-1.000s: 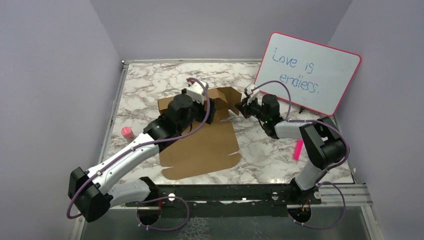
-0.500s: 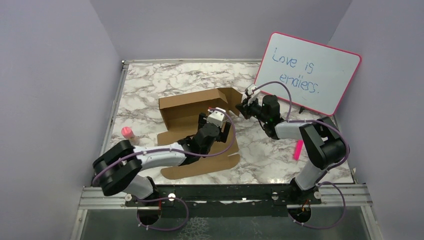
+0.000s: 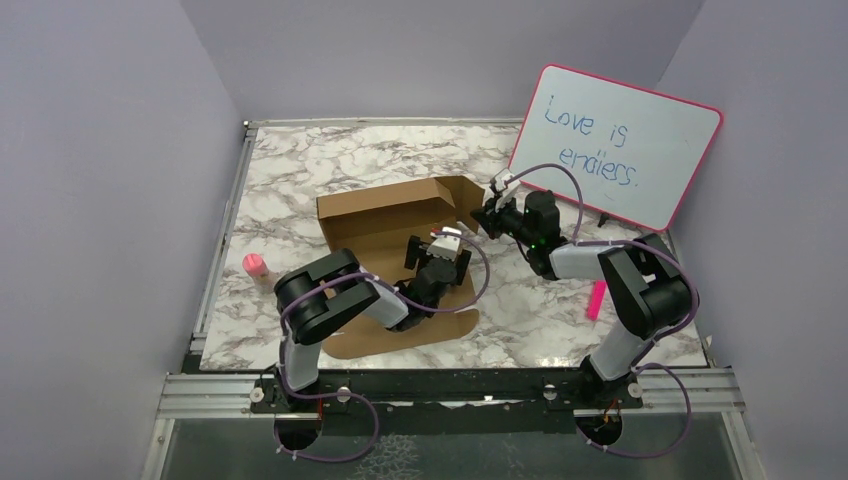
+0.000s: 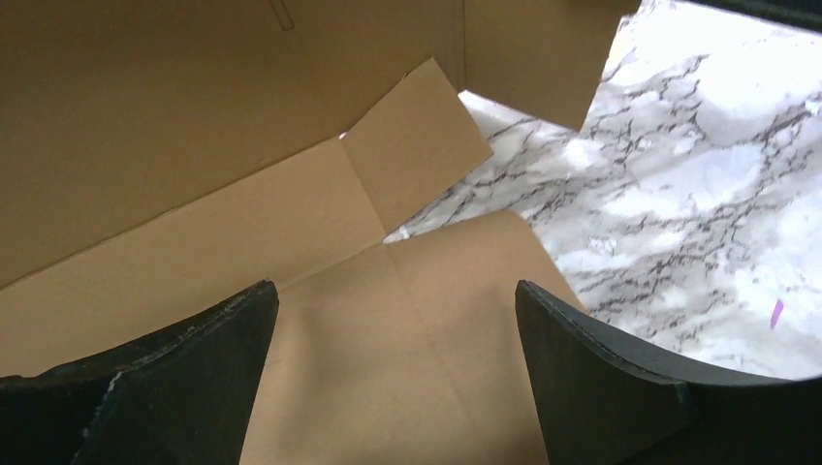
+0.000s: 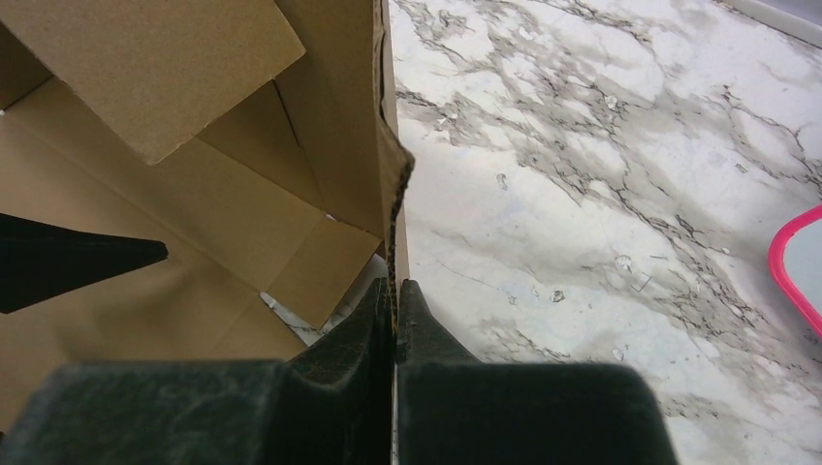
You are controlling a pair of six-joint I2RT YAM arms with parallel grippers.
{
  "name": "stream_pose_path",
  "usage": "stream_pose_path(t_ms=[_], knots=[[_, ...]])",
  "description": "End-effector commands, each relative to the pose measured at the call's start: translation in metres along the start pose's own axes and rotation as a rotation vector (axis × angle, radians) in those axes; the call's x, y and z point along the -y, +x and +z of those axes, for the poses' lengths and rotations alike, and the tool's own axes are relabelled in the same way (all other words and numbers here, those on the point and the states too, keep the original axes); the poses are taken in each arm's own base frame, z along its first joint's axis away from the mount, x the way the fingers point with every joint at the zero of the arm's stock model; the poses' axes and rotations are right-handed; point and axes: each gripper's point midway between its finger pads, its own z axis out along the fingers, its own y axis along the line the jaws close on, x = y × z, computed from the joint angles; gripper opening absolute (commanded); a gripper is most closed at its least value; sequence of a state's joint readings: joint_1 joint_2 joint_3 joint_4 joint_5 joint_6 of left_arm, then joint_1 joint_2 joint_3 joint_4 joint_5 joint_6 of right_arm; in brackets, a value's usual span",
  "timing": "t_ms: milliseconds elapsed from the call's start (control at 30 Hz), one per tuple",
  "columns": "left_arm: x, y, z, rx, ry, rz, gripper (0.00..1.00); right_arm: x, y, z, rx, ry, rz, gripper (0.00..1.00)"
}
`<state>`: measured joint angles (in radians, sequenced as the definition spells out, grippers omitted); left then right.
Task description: Fold the paper box
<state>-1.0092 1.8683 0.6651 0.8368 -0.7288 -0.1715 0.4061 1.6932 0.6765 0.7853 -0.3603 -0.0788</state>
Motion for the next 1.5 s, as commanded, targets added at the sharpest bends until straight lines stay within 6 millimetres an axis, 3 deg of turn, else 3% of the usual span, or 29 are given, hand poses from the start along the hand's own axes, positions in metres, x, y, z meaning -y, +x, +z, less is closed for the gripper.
stream_pose_path(t_ms=[0,500,633,1067,1467], knots=[[0.000,-0.029,0.020,0.114,-0.052,-0.085,0.93,-0.006,-0.015,-0.002,0.050,-0.015,-0.011,0.01],[-0.008,-0.013,0.055,0.141,-0.089,-0.063,0.91,-0.008,-0.014,-0.003,0.042,-0.030,-0.020,0.01],[-0.019,-0.009,0.060,0.139,-0.120,-0.084,0.90,-0.010,-0.014,-0.003,0.040,-0.038,-0.022,0.01],[-0.042,-0.017,0.060,0.162,-0.116,-0.287,0.77,-0.010,-0.010,-0.002,0.027,-0.044,-0.024,0.01],[-0.045,-0.042,0.056,0.223,-0.049,-0.317,0.76,-0.014,-0.009,-0.001,0.022,-0.064,-0.028,0.01]])
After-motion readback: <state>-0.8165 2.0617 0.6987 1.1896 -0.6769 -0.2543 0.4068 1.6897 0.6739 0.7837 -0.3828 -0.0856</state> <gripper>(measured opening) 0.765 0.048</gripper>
